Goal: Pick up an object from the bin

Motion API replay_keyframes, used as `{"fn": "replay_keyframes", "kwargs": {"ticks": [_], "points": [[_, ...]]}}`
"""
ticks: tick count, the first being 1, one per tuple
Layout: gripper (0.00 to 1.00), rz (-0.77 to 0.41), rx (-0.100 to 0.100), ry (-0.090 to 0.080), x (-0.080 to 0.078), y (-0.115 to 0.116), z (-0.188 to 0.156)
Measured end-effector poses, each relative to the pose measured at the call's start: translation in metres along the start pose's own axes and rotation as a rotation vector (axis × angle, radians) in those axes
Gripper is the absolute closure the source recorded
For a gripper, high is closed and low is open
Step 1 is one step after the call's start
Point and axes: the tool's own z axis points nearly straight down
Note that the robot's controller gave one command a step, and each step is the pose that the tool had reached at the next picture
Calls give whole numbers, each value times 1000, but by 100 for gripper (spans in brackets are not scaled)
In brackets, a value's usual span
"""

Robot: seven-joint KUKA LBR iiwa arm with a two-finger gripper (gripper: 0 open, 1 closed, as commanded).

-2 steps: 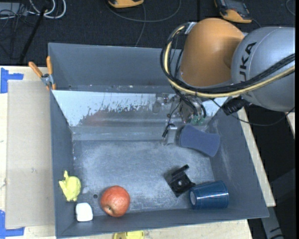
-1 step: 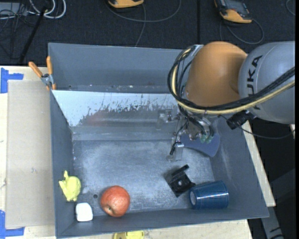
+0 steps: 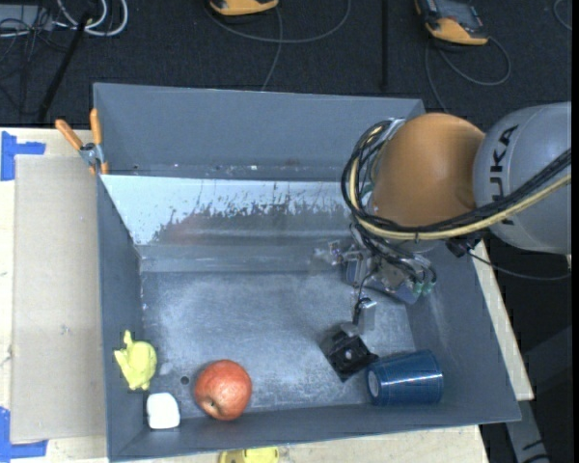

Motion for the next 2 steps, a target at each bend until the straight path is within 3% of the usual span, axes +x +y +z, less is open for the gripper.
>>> {"fn": "replay_keyframes", "kwargs": {"ticks": [1,2], "points": [[0,128,0,0,15,-2,27],[0,177,0,-2,80,-7,66]]}}
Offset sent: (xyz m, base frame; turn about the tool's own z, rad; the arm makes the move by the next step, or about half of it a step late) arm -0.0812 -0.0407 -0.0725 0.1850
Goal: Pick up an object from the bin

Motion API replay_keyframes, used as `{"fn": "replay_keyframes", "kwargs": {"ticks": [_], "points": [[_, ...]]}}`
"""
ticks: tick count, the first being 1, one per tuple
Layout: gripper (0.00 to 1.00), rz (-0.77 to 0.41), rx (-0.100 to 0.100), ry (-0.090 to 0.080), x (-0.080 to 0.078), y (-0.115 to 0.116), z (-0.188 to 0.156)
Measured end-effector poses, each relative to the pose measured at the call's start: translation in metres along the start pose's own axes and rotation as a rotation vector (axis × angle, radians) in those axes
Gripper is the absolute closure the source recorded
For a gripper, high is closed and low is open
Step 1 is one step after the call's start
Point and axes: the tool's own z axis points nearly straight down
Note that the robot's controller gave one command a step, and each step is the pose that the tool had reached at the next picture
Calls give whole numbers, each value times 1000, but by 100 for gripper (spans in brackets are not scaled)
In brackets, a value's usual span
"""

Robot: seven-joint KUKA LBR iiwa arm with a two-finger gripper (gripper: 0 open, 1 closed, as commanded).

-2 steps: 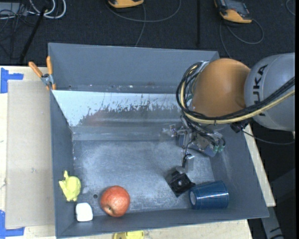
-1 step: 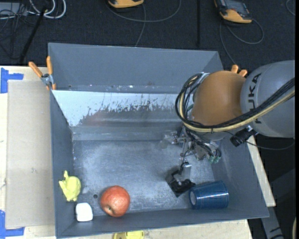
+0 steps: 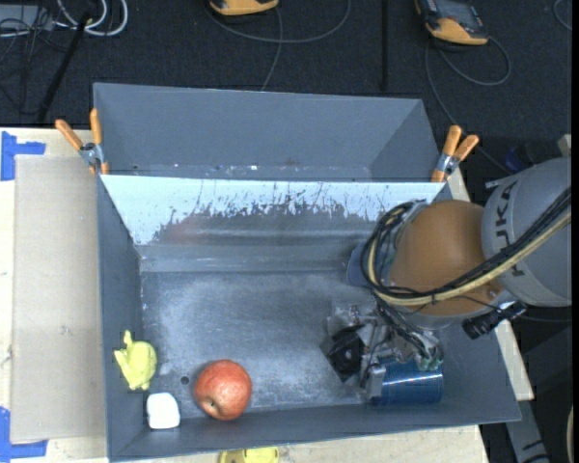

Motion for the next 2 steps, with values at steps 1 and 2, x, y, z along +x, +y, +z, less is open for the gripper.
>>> {"fn": "replay_keyframes", "kwargs": {"ticks": [1,2], "points": [[0,7,0,1,19,-5,13],[0,69,0,1,-18,-12,-3]]}}
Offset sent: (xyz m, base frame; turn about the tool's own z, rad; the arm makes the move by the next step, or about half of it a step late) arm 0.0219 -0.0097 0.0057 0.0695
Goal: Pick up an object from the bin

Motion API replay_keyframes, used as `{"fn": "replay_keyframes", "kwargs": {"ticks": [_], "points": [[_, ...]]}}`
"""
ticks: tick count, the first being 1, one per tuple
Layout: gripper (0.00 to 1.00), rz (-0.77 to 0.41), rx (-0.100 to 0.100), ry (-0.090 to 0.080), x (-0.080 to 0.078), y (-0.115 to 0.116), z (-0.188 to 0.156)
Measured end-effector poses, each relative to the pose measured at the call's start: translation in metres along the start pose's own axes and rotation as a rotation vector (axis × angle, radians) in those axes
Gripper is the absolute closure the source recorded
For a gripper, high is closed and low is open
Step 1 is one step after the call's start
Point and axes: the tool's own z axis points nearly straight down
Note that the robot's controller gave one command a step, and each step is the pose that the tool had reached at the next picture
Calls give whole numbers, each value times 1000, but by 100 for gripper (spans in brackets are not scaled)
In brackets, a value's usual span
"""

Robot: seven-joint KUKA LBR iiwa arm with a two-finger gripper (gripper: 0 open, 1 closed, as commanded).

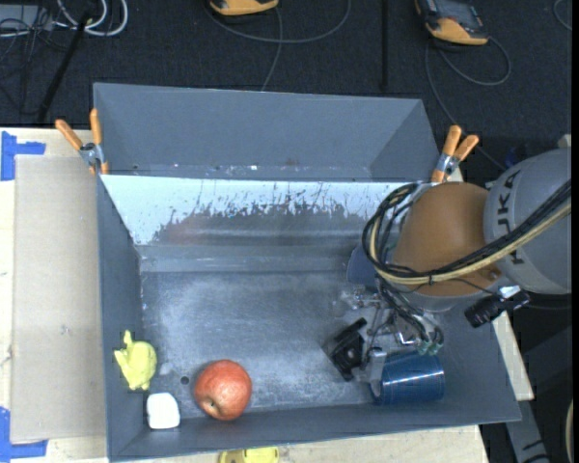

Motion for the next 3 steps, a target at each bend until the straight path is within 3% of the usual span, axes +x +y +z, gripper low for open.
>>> {"fn": "replay_keyframes", "kwargs": {"ticks": [1,2,3], "points": [[100,-226,0,-1,35,-20,4],[100,-226,0,-1,35,-20,4],[100,-225,4,3,24,-8,14]]}}
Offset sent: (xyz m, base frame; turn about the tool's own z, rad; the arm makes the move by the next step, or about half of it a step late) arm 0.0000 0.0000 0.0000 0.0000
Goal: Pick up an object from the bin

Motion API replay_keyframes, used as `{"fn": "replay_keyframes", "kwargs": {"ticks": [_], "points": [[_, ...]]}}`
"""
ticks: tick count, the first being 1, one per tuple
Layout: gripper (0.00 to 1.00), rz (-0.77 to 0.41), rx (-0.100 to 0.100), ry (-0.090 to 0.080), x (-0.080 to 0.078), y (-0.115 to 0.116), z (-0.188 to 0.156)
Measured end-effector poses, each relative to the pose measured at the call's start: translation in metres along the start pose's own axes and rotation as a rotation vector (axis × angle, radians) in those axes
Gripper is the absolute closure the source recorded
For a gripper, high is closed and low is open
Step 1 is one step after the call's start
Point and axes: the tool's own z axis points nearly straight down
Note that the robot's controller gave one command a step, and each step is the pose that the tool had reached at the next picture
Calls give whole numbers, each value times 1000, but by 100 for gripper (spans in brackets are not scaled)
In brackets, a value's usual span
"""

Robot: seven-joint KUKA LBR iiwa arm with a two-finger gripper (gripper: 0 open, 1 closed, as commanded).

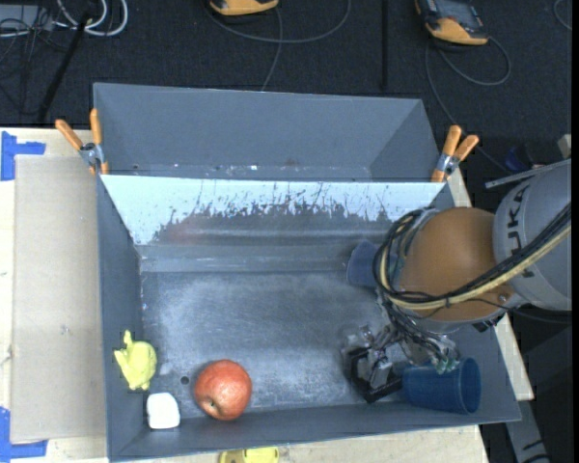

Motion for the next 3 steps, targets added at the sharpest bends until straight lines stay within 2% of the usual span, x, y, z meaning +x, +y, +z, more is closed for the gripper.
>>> {"fn": "replay_keyframes", "kwargs": {"ticks": [1,2,3], "points": [[100,0,-4,-3,11,-1,-20],[100,-3,-1,-7,0,-10,-15],[100,-15,-4,-11,16,-20,3]]}}
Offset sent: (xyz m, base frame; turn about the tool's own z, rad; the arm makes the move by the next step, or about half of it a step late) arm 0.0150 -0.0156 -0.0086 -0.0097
